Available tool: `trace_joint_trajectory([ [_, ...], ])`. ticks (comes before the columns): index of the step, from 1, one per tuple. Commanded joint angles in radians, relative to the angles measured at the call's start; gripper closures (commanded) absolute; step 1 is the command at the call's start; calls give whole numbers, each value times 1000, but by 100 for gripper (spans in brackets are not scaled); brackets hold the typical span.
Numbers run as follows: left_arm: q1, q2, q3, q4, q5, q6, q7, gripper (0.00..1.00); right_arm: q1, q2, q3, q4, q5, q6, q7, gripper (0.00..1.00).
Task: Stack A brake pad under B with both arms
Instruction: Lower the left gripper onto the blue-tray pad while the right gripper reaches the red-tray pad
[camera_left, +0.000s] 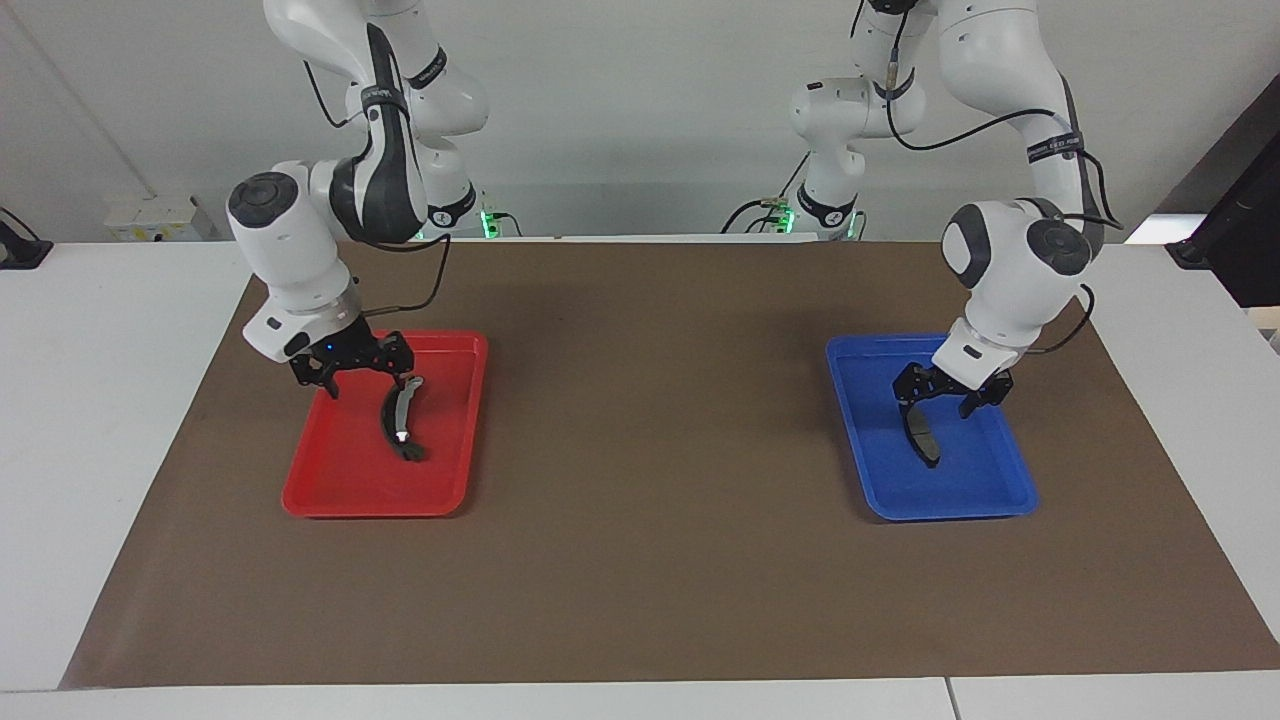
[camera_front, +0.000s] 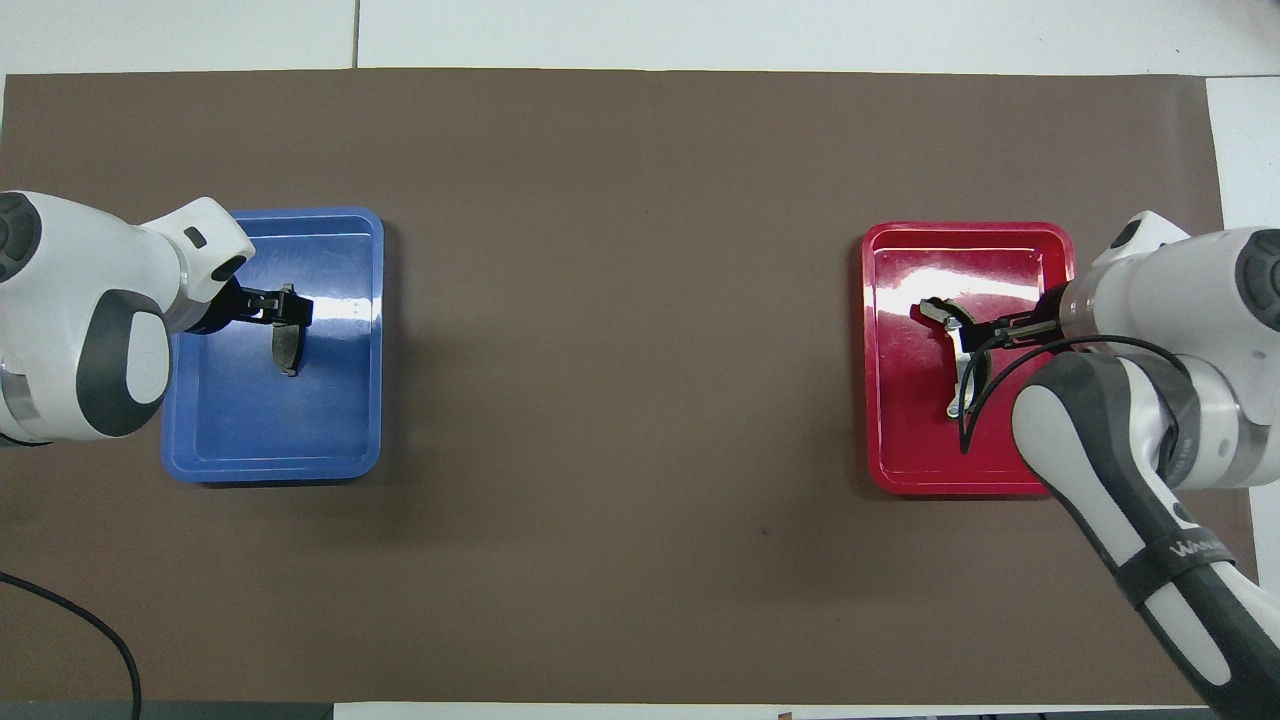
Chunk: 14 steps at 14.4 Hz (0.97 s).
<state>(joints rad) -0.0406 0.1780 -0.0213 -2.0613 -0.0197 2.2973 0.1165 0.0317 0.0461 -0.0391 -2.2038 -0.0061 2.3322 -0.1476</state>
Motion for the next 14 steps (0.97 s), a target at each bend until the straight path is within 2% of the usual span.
trace_joint_trajectory([
  [1,-9,23,4,-34,7,79,-11,2,-6,43,5,-60,28,116,-52,0],
  [3,-2,63,6,-34,7,120,-8,2,-3,58,5,-79,28,163,-61,0],
  [5,-1,67,4,-34,7,117,-9,2,-6,95,7,-85,28,186,-70,0],
  [8,-2,69,6,-39,7,120,-11,11,-3,93,5,-88,29,184,-70,1],
  [11,5,77,6,-45,7,126,-9,16,-6,90,5,-105,28,188,-75,11],
  [13,5,77,6,-48,7,126,-11,16,-1,87,5,-117,29,190,-78,27],
  [14,5,77,6,-49,7,126,-11,16,-1,87,5,-117,28,190,-92,40],
])
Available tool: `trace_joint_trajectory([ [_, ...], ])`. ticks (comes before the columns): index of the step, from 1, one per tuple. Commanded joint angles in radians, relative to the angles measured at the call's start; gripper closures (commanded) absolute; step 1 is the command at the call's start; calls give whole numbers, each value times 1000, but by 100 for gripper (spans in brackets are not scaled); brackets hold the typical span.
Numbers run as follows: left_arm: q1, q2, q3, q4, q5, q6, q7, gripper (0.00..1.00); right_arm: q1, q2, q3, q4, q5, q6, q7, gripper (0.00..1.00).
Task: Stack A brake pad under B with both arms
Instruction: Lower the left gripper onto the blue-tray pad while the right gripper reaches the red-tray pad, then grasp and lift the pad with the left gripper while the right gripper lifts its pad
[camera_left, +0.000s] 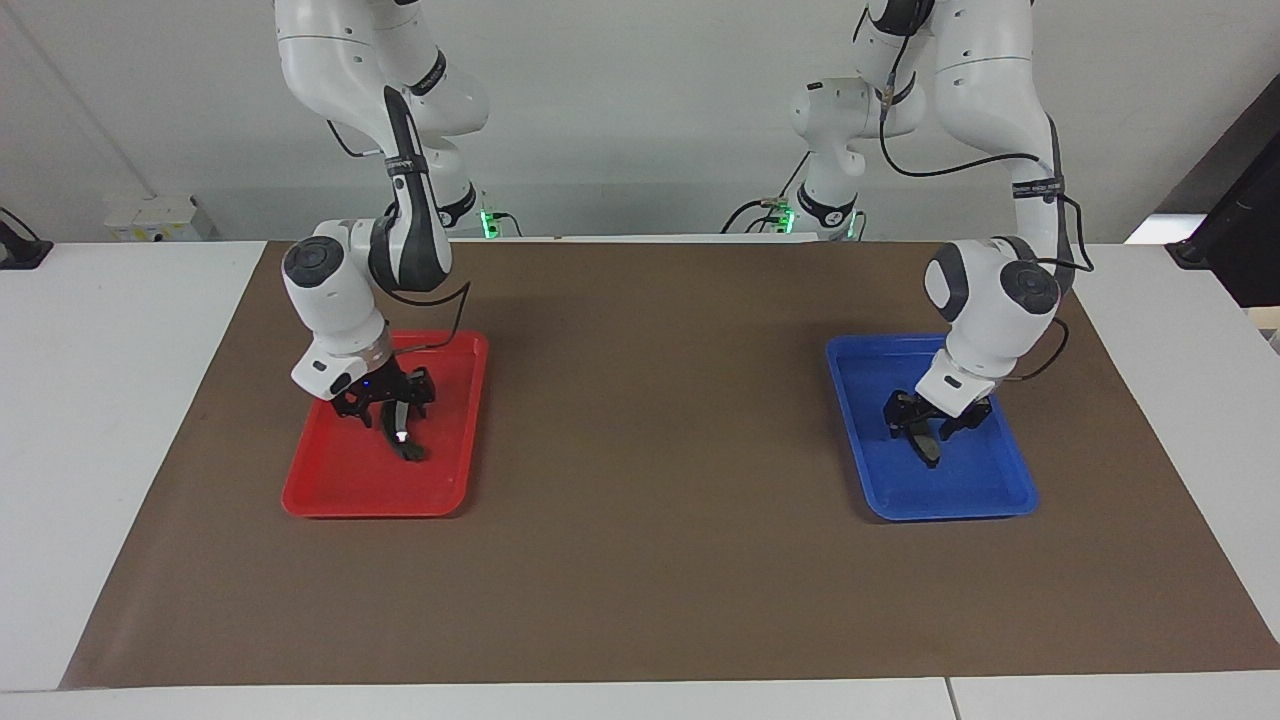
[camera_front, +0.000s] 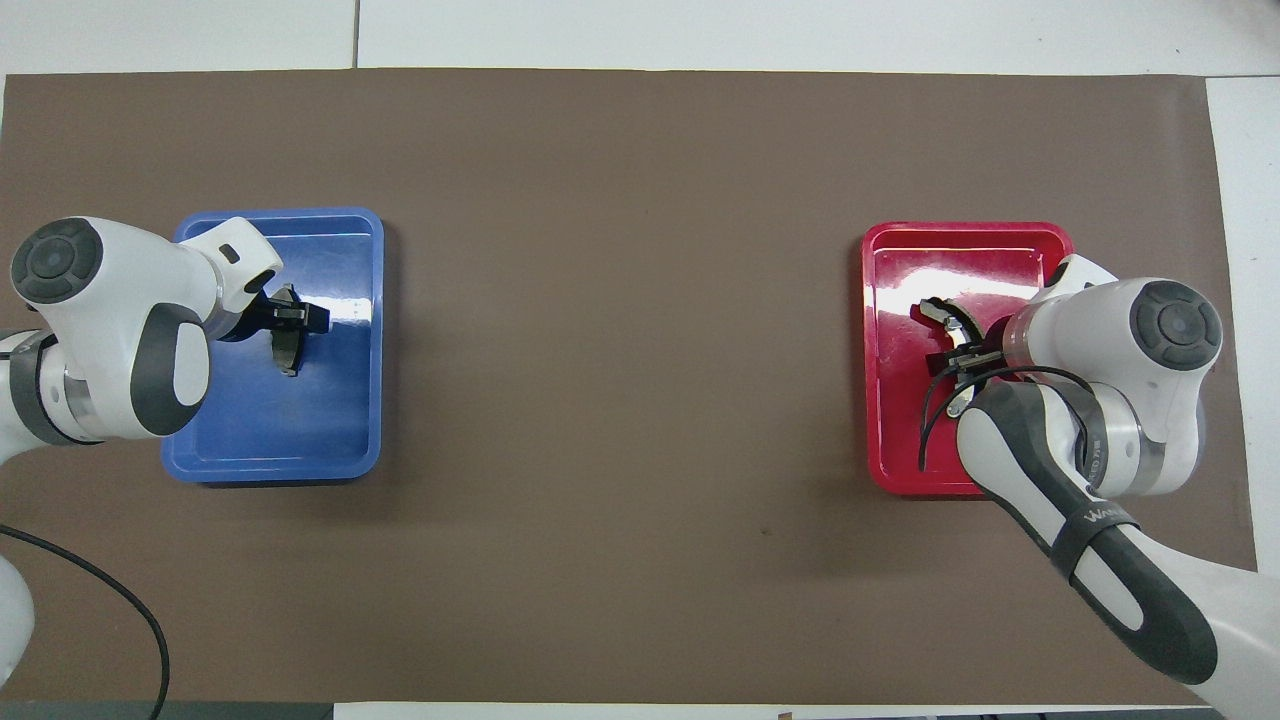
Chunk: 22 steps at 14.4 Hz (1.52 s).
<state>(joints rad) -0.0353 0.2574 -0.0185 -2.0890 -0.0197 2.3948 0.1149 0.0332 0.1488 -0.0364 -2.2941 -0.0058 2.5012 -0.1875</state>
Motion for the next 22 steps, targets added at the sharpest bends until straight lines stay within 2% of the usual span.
trace_joint_trajectory([
  [1,0,-3,3,-22,7,29,-9,16,-7,-17,3,-28,29,21,-67,50],
  [3,2,11,3,-22,7,32,-9,19,-6,-15,3,-21,27,8,-66,92],
  [4,2,17,3,-22,7,40,-8,21,-3,-12,3,-5,27,-13,-63,100],
  [5,3,22,3,-22,7,49,-8,24,-4,-9,3,14,27,-39,-63,100],
  [6,9,23,3,-22,7,49,-6,32,-6,-6,3,37,27,-71,-63,100],
  [7,17,23,3,-20,7,43,0,48,-6,-3,3,70,27,-108,-58,100],
  [8,17,23,3,-19,7,34,0,72,-6,3,3,96,29,-134,-32,100],
  [9,18,22,3,-20,7,30,2,81,-10,3,3,113,27,-148,18,100],
  [11,18,14,3,-17,7,29,0,82,-10,-3,1,124,27,-153,95,100],
  [16,3,-39,2,18,7,-26,-1,82,-13,-22,1,166,26,-234,105,100],
  [19,-37,-47,-1,116,7,-136,-11,82,-13,-23,3,182,27,-272,123,100],
  [22,-115,-38,0,159,4,-157,-58,82,-7,-23,3,231,26,-344,132,100],
])
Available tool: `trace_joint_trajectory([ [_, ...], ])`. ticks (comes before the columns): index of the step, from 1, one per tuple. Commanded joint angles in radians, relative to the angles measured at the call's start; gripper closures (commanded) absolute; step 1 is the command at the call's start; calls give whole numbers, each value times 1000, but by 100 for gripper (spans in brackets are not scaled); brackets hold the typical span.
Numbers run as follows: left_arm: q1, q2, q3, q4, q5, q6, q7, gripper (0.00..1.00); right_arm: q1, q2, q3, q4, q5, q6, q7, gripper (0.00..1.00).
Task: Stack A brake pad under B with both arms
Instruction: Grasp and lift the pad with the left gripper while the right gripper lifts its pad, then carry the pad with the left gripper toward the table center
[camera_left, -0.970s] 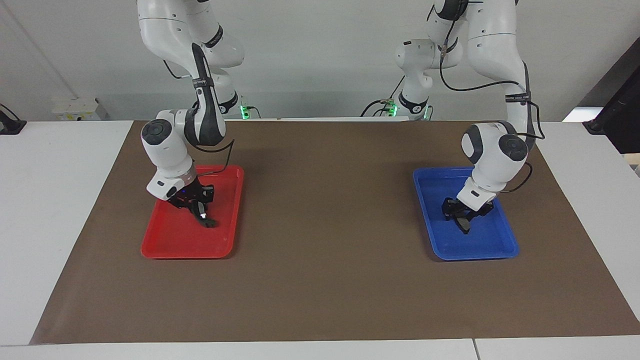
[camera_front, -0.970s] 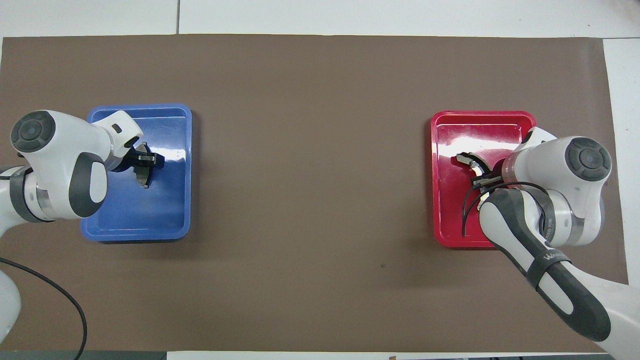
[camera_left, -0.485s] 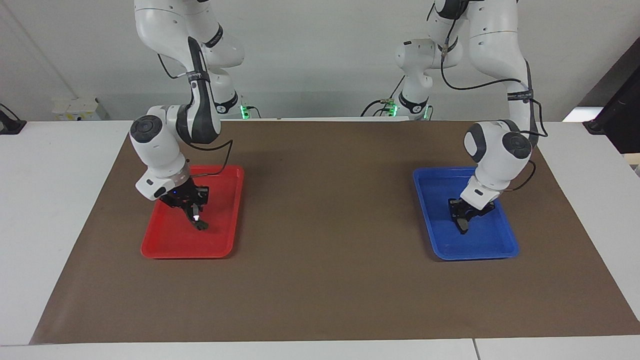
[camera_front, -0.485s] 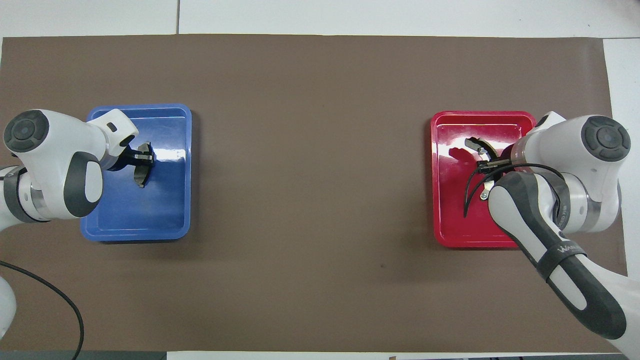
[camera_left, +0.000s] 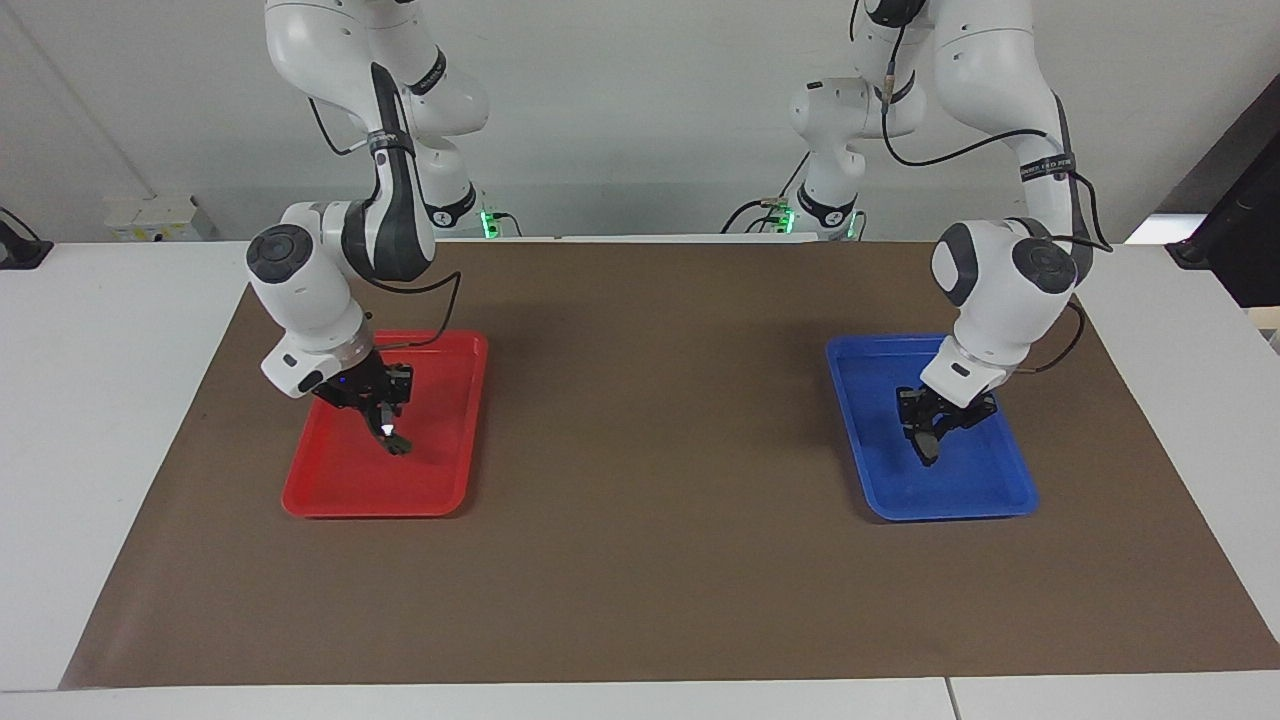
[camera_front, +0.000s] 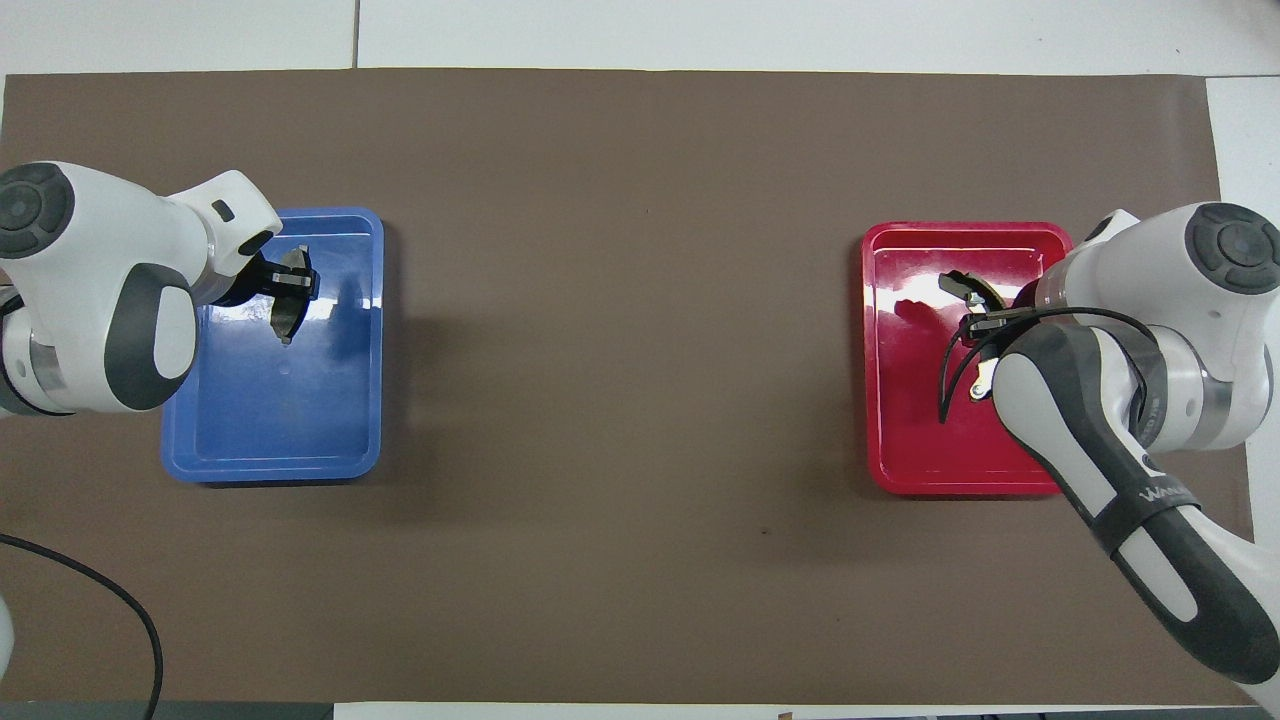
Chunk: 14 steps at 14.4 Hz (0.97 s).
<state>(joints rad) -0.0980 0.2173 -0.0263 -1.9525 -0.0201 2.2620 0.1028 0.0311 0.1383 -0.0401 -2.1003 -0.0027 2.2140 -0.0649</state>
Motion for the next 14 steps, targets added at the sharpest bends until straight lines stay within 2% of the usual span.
trace_joint_trajectory([
  [1,-92,1,8,21,5,-24,-86,82,-5,-11,6,49,23,-66,10,100],
  [5,-256,-6,9,14,5,-18,-240,84,-7,-13,6,52,21,-68,5,100],
  [8,-389,10,6,12,5,22,-435,85,-5,-13,6,51,21,-63,4,100],
  [14,-535,143,5,41,-1,192,-721,86,0,-11,9,51,21,-57,5,100],
])
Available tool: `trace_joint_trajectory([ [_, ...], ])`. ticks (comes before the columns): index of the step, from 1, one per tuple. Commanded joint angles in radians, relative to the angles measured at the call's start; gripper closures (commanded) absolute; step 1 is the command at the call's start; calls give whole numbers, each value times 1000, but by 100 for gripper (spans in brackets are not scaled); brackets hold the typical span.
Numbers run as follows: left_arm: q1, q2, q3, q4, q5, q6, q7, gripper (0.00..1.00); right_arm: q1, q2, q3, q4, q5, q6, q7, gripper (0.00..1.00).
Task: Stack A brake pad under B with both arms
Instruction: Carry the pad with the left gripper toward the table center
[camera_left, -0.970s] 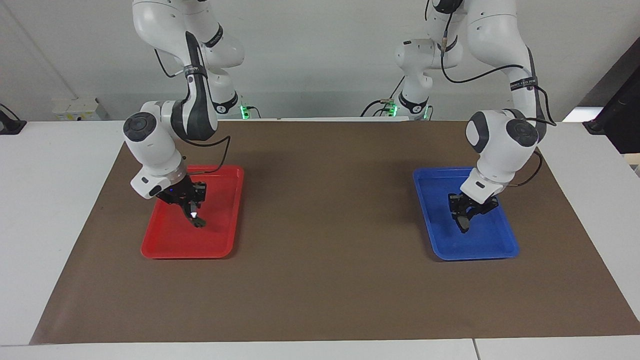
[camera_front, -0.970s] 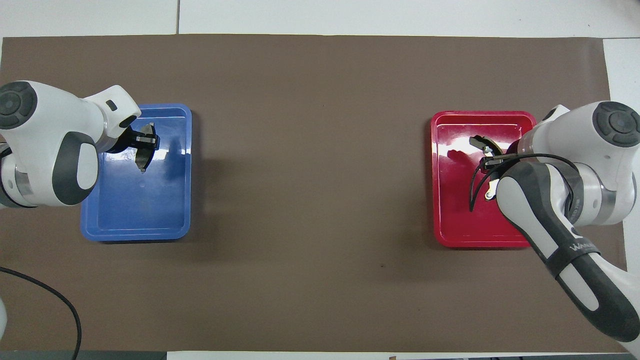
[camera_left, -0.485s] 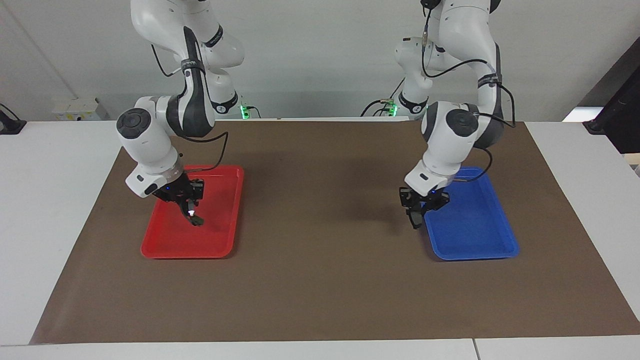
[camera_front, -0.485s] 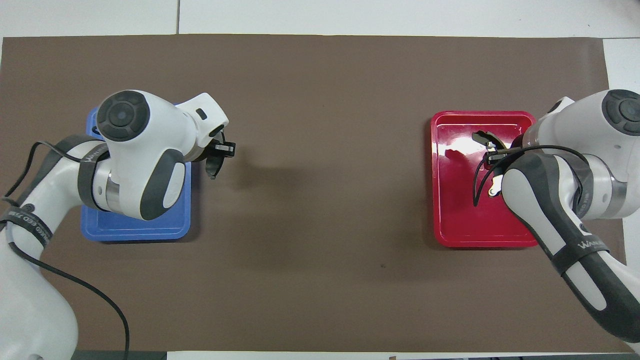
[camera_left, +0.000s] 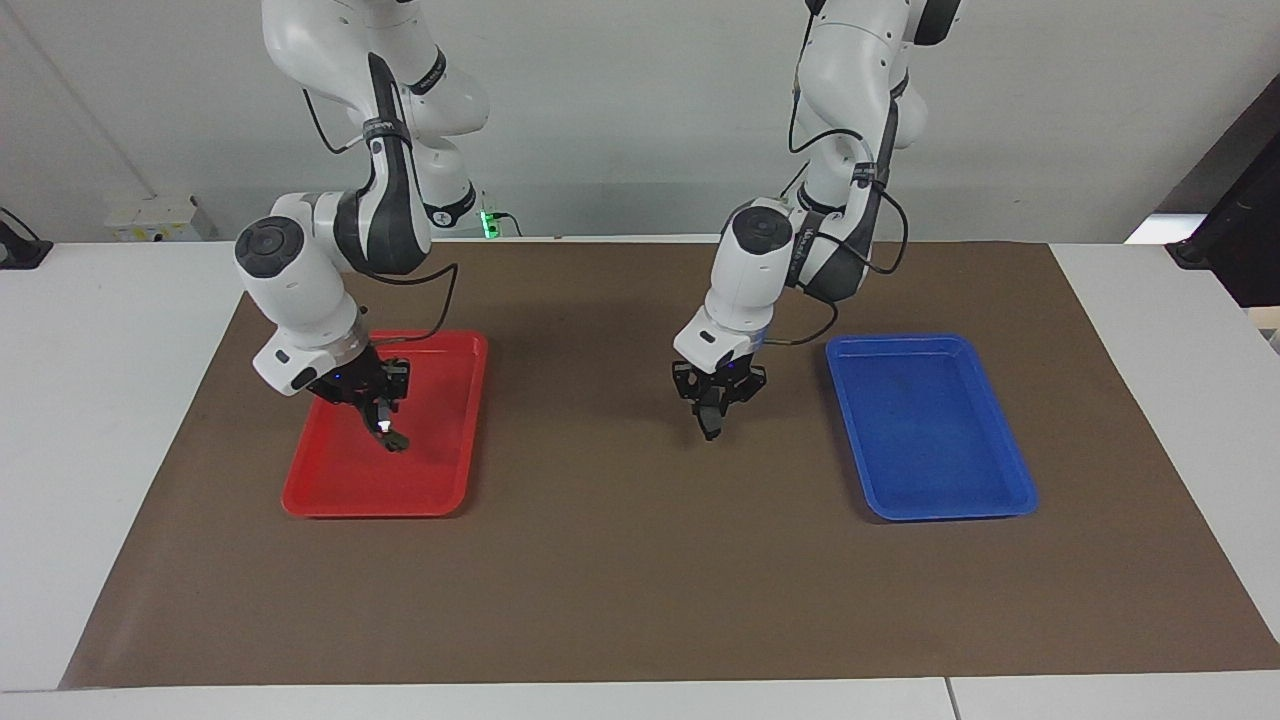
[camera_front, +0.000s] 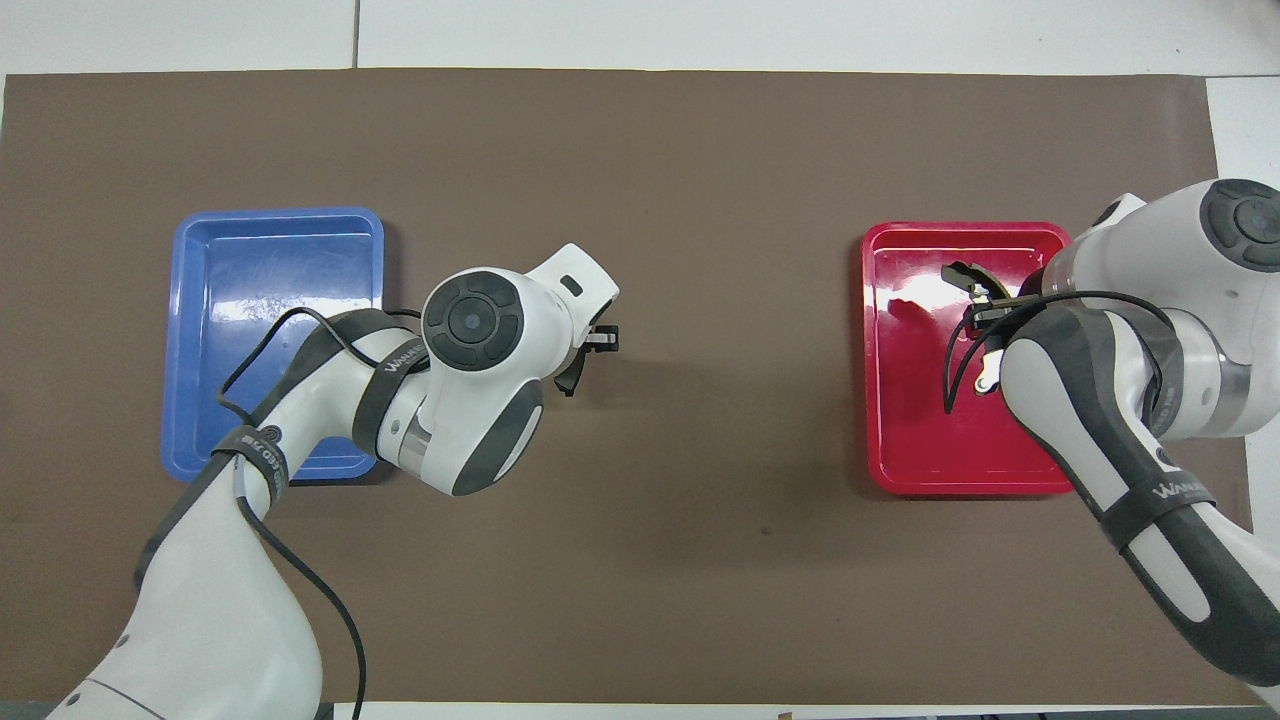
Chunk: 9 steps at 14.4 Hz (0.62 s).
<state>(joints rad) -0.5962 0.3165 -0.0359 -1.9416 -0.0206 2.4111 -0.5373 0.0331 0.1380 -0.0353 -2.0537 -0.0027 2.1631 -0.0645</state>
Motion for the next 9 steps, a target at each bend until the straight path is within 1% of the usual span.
trace_joint_trajectory([
  [1,-43,59,13,38,-2,54,-101,86,-2,-11,5,4,21,-5,5,100],
  [4,-65,93,11,46,-10,95,-174,86,-2,-11,5,3,21,-2,5,100],
  [5,-74,98,11,38,-12,112,-185,82,-2,-11,5,3,21,-2,5,100],
  [6,-74,98,11,39,-12,105,-185,59,-1,-11,5,3,21,0,5,100],
  [7,-74,98,11,39,-12,100,-187,30,-1,-11,5,3,21,0,5,100],
  [8,-73,96,11,39,-12,99,-187,11,-2,-11,5,3,21,0,5,100],
  [9,-71,89,13,38,-12,92,-185,1,-1,-11,5,3,21,0,5,100],
])
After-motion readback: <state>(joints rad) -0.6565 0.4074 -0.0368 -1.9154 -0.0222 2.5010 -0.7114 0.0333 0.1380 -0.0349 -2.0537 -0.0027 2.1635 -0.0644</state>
